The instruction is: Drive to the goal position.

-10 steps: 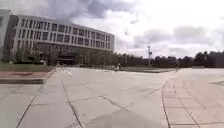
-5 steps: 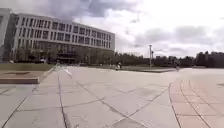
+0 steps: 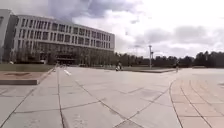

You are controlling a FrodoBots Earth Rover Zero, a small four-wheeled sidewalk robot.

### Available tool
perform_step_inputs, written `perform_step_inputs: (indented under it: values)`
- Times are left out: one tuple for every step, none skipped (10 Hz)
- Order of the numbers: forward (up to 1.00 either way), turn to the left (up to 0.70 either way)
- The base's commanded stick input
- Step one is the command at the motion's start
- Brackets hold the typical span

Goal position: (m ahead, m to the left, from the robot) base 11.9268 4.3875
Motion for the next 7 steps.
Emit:
perform_step_inputs:
  values:
    - [0.05,0.00]
    - [0.17,0.00]
    - [0.55,0.00]
    - [0.55,0.00]
    - [0.55,0.00]
    - [0.55,0.00]
    - [0.55,0.00]
